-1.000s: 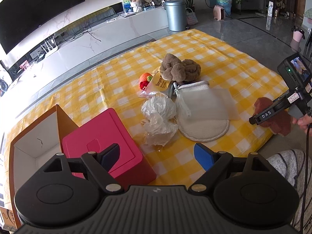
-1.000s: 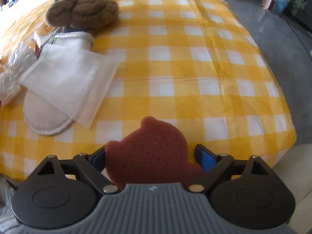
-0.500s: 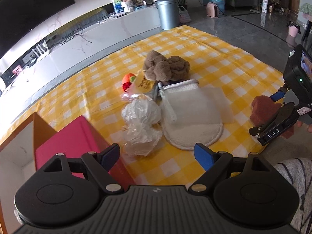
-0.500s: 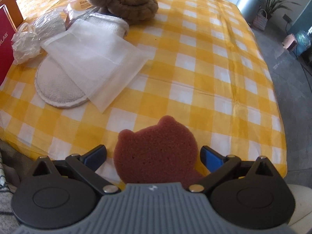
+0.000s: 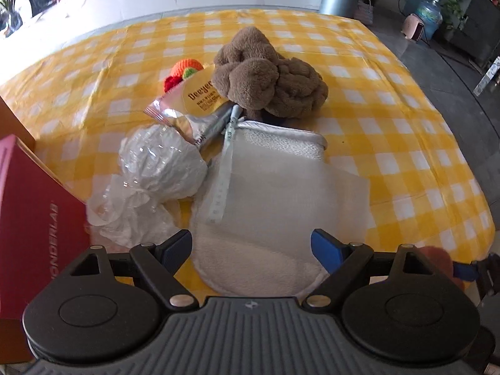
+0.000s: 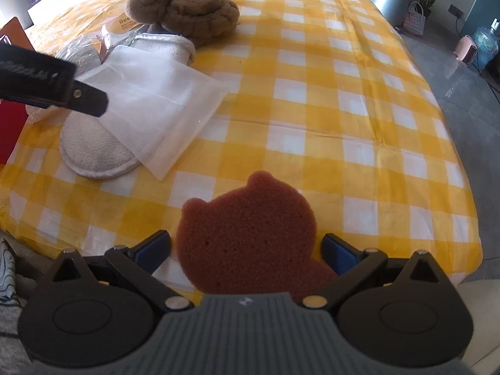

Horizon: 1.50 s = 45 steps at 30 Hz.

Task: Organize soft objects
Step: 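Close the right tool on the sponge while the left tool grasps the clear bubble-wrap bag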

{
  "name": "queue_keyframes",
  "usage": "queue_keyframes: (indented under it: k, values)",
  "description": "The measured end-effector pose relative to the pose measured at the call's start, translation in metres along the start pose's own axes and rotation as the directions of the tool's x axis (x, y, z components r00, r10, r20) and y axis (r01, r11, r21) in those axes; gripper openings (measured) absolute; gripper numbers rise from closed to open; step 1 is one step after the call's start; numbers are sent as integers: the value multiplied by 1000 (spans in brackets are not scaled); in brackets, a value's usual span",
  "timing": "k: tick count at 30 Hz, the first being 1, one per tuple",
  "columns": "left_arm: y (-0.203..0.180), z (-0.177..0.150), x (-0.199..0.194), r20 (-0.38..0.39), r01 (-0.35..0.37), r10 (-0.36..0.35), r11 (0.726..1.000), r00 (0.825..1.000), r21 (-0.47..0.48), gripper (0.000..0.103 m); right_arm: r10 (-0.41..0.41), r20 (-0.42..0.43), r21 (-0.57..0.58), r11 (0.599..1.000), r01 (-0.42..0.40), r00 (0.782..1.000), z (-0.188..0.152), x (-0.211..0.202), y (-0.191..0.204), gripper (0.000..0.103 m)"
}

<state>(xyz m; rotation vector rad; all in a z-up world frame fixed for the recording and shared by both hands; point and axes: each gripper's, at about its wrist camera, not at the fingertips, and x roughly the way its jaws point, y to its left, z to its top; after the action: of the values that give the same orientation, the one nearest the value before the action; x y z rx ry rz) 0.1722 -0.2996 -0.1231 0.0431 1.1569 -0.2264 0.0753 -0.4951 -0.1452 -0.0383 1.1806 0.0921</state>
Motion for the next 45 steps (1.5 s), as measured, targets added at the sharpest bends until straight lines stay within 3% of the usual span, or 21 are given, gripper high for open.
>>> queue_keyframes:
  k: [2, 4, 7, 9, 13, 18, 20, 21, 22, 23, 24, 32, 39, 45]
  values:
    - [1, 4, 9, 2, 31, -31, 999, 1000, -29, 101, 2, 11, -2, 1000, -2, 1000, -1, 0, 0, 101]
    - [-2, 6, 19, 31, 19, -18, 1000, 999, -15, 101, 2, 23, -2, 1000, -2, 1000, -3, -1, 0, 101]
    - [-9, 7, 36, 61, 0, -6, 995, 998, 101, 103, 3, 37, -3, 1000, -3, 999, -5, -2, 0, 101]
    - [-12, 2, 42, 128, -26, 3, 985, 992, 173, 103, 8, 47, -10, 1000, -7, 999, -6, -2, 0, 101]
    - [-8, -9, 46, 233, 4, -62, 971, 971, 240, 103, 12, 54, -14, 1000, -11, 998, -6, -2, -1, 101]
    - [-3, 2, 45, 181, 61, -120, 951, 976, 304, 103, 15, 64, -19, 1000, -14, 998, -6, -2, -1, 101]
    - [-2, 5, 41, 167, 53, -106, 954, 980, 296, 101, 15, 64, -19, 1000, -14, 998, -6, -1, -1, 101]
    - [-2, 6, 37, 177, 42, -97, 956, 979, 290, 80, 15, 65, -19, 1000, -14, 998, -6, -2, -1, 101]
    - [-1, 6, 33, 196, 24, -83, 958, 977, 284, 41, 15, 66, -18, 1000, -14, 998, -6, -2, -1, 101]
    - [-1, 5, 30, 218, -6, -58, 959, 974, 283, 20, 15, 68, -18, 1000, -14, 998, -6, -1, -1, 101]
    - [0, 6, 28, 219, -10, -55, 958, 974, 287, 6, 15, 69, -18, 1000, -14, 997, -7, -1, -1, 101]
    - [22, 15, -3, 268, 137, -198, 963, 943, 230, 3, 15, 71, -19, 1000, -13, 997, -8, -1, -1, 101]
    - [25, 16, -52, 332, 167, -261, 944, 907, 285, 3, 19, 73, -26, 1000, -18, 997, -8, 0, -2, 101]
    - [33, 11, -84, 349, 194, -295, 935, 889, 296, 3, 18, 61, -20, 1000, -16, 998, -6, 0, -2, 101]
